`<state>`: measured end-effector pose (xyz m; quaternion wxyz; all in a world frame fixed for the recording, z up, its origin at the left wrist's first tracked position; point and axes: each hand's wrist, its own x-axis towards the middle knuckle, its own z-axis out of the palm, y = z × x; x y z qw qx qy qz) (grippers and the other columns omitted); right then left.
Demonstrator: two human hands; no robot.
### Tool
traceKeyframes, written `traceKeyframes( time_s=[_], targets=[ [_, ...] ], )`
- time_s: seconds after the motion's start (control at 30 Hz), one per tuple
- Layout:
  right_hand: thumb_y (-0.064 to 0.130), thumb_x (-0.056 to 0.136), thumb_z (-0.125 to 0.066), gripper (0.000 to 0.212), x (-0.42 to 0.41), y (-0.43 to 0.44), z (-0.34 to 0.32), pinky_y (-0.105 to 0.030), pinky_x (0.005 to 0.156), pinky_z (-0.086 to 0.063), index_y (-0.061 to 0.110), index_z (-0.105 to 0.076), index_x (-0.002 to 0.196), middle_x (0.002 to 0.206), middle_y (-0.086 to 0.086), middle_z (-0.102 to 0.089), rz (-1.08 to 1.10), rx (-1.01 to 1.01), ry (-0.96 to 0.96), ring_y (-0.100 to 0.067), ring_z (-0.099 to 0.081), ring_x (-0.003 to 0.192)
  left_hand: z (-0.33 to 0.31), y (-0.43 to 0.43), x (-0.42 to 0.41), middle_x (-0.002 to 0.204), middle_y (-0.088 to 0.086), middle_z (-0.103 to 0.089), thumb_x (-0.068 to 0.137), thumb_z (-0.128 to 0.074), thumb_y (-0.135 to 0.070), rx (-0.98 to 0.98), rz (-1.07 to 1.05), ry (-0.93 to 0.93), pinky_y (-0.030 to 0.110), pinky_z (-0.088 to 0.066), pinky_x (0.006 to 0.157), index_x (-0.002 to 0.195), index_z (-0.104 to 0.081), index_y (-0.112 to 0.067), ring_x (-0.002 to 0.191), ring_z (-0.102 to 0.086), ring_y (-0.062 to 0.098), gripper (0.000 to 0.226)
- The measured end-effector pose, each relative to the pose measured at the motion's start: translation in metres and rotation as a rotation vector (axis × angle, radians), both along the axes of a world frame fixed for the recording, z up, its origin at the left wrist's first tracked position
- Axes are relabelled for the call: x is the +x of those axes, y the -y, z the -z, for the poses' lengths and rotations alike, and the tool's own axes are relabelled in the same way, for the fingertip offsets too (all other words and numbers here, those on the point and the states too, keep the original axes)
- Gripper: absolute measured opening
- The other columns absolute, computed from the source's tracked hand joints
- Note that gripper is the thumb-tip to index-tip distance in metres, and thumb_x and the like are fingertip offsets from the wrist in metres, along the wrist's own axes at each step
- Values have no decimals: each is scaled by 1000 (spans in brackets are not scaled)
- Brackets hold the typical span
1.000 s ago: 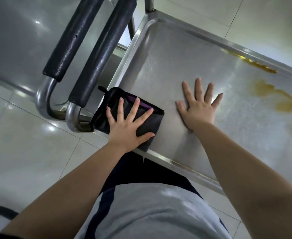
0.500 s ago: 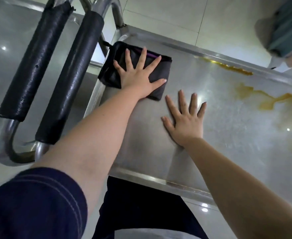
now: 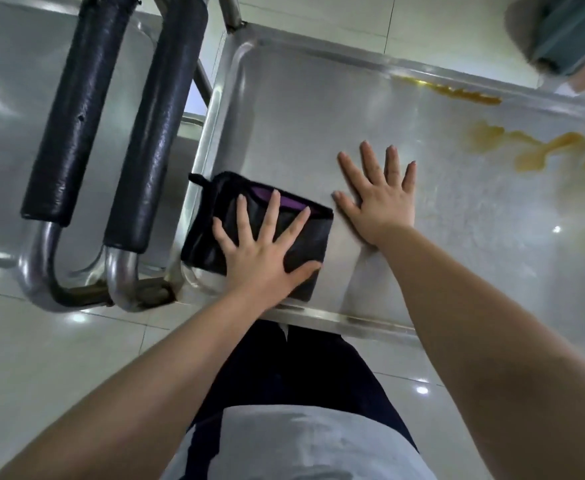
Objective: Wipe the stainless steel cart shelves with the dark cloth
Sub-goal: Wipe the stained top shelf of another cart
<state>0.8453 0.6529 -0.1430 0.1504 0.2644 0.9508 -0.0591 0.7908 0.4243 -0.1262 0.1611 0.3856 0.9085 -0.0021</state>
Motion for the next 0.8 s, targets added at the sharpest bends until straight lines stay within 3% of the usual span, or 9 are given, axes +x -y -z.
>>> traceKeyframes(
  time_s=[0.2, 0.33, 0.57, 0.63, 0.73, 0.8],
  targets=[
    [71, 94, -11, 66, 5, 2, -8, -55, 117, 14, 50, 10, 152, 163, 11, 16, 1, -44, 57, -33, 19, 149, 4, 23, 22, 165, 0, 14, 78, -17, -89, 3, -17, -30, 78, -2, 104, 151, 7, -53, 146, 9, 50, 85],
    [72, 92, -22, 70, 71, -40, -12, -45, 121, 5, 47, -4, 155, 166, 8, 1, -35, -96, -28, -28, 7, 152, 3, 22, 25, 163, -3, 23, 74, -15, -92, -42, -24, -15, 77, 0, 106, 148, 13, -56, 145, 16, 48, 87],
    [74, 88, -22, 73, 108, -84, -2, -63, 117, 5, 47, -7, 154, 166, 8, -2, -45, -16, -35, -36, 5, 151, -1, -5, 38, 161, -4, 29, 69, -15, -94, -97, -102, -29, 77, 1, 107, 144, 20, -59, 144, 20, 49, 90],
    [73, 90, -20, 72, 108, -84, 1, -64, 116, 4, 46, -5, 154, 166, 7, 0, -62, -14, -47, -36, 6, 151, -1, -32, 67, 159, -3, 32, 69, -17, -95, -100, -109, 0, 77, 4, 106, 143, 22, -59, 142, 23, 50, 91],
    [74, 90, -12, 72, 110, -88, 2, -66, 115, 4, 45, 2, 154, 166, 7, 7, -82, 2, -15, -37, 12, 150, 0, -77, 123, 164, 1, 20, 73, -22, -93, -75, -64, -24, 79, -1, 104, 149, 10, -55, 143, 17, 53, 91],
    [74, 90, -7, 72, 111, -89, -1, -66, 115, 6, 45, 7, 154, 165, 7, 11, -99, -2, 12, -37, 15, 149, -1, -97, 147, 164, 2, 21, 75, -16, -92, -108, -79, -33, 79, 1, 104, 150, 12, -53, 144, 18, 52, 89]
  ],
)
